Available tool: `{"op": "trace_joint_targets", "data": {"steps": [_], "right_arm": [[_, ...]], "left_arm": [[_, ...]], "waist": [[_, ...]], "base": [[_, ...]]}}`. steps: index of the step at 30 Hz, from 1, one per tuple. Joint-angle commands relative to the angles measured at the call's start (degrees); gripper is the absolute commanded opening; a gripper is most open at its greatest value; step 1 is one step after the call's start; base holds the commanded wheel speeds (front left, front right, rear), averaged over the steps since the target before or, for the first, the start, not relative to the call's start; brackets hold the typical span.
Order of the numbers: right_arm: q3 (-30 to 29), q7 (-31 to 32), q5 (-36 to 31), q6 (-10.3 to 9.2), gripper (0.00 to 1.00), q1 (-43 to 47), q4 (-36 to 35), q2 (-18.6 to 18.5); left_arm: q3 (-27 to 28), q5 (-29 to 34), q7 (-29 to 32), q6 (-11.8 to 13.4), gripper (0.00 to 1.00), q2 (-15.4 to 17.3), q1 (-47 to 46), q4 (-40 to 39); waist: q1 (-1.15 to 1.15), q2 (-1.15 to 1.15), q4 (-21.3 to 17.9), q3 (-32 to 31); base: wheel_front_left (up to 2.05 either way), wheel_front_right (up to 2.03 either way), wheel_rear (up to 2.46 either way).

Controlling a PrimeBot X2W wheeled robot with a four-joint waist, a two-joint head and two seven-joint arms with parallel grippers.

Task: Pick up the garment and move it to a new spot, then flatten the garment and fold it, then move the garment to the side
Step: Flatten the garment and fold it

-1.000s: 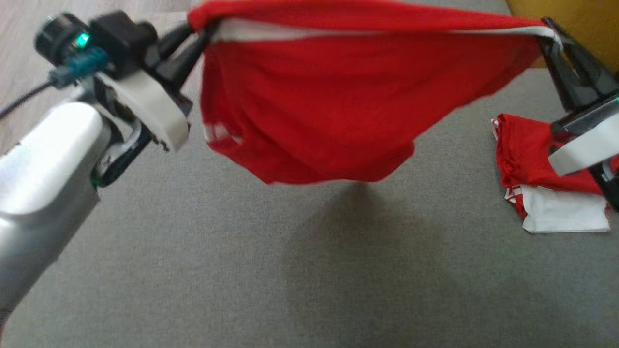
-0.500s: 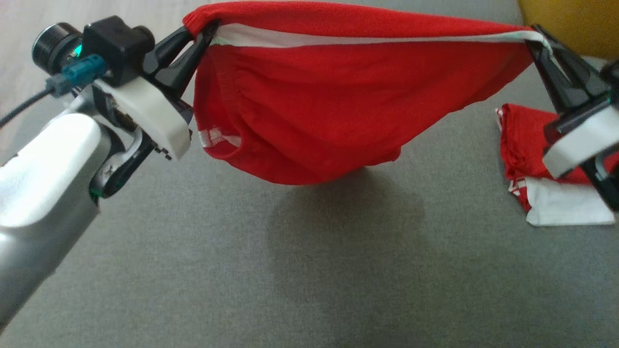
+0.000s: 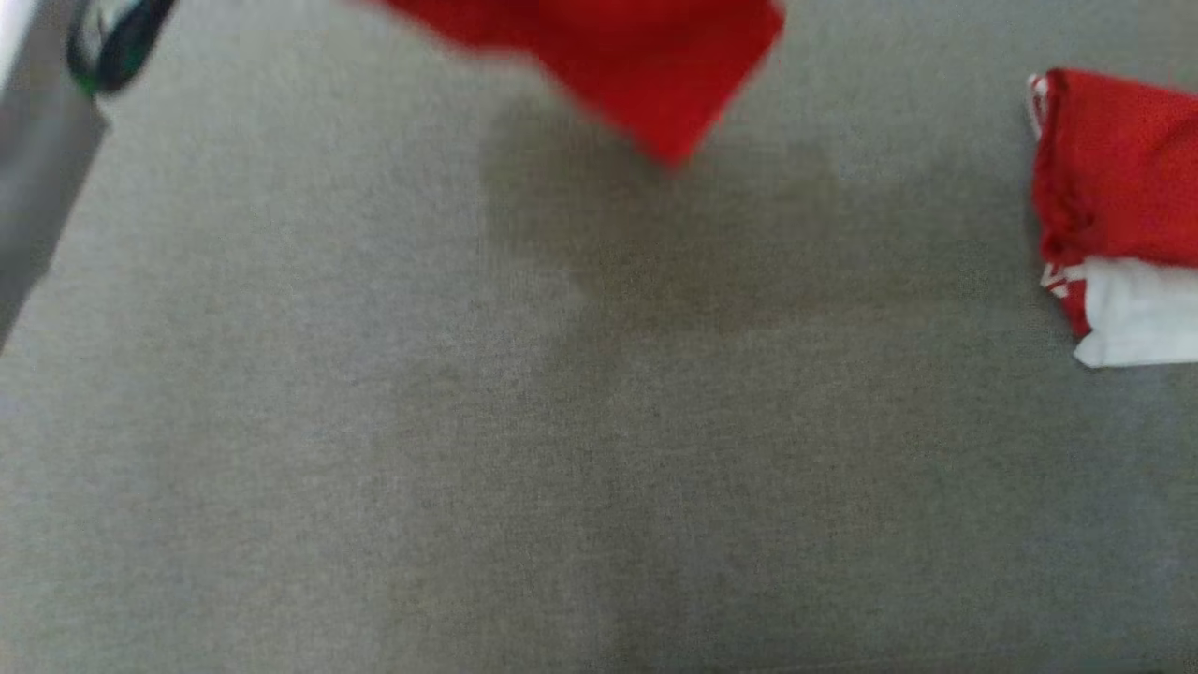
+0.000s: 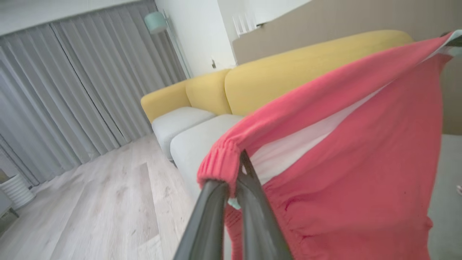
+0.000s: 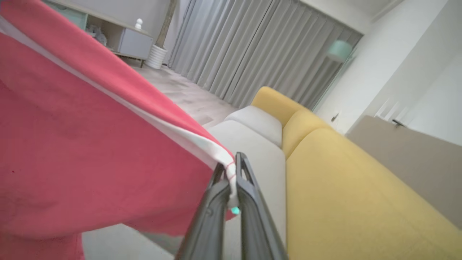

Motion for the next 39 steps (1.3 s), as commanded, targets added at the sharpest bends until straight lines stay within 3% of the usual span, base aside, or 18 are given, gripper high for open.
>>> {"op": "trace_joint_targets", "data": {"steps": [1, 5, 10, 13, 17, 21, 24, 39], "right_arm": [[-1.39, -2.02, -1.22, -0.05, 0.00, -3.33, 2.03, 1.06], [-3.74, -5.62, -3.39, -0.05, 0.00, -7.21, 8.66, 3.64], [-3.86, -9.55, -6.07, -0.05, 0.00, -6.07, 17.32, 6.90], [-1.38, -10.44, -6.26, -0.05, 0.00, -2.89, 21.51, 7.62], [6.15, -9.58, -3.03, -0.05, 0.00, 3.44, 26.00, 7.34], [13.54, -6.77, 1.88, -0.05, 0.00, 7.96, 26.69, 4.78], [18.56, -4.69, 6.48, -0.05, 0.00, 10.66, 25.01, 2.12], [36.51, 5.24, 27.69, -0.05, 0.00, 20.27, 7.03, -13.26]], "left_arm": [[3.63, 1.15, -3.13, 0.72, 0.00, 1.08, -5.25, 1.49], [4.49, 2.17, -8.90, 1.44, 0.00, -1.55, -7.85, 6.16], [2.88, 0.69, -13.95, -0.49, 0.00, -5.59, -5.55, 11.97], [0.10, 0.18, -15.12, -1.12, 0.00, -6.82, -1.58, 14.21], [-9.74, -1.61, -14.80, -1.35, 0.00, -6.14, 7.15, 12.44], [-18.37, -4.90, -13.69, -1.37, 0.00, -2.84, 12.38, 7.44], [-21.75, -5.26, -13.68, -1.37, 0.00, -0.62, 15.12, 4.29], [-23.53, -3.45, -12.08, -0.90, 0.00, 3.20, 29.75, -4.89]], "waist": [[-0.03, 0.00, 0.03, 3.73], [-0.03, 0.00, 0.28, 5.27], [-0.03, 0.00, 0.71, 6.02], [-0.03, 0.00, 0.79, 5.50], [-0.03, 0.00, 0.74, 3.39], [-0.03, 0.00, 0.99, 0.91], [-0.03, 0.00, 1.08, -1.28], [-0.03, 0.00, -1.43, -13.83]], "base": [[0.00, 0.00, 0.00], [0.00, 0.00, 0.00], [0.00, 0.00, 0.00], [0.00, 0.00, 0.00], [0.00, 0.00, 0.00], [0.00, 0.00, 0.00], [0.00, 0.00, 0.00], [0.00, 0.00, 0.00]]}}
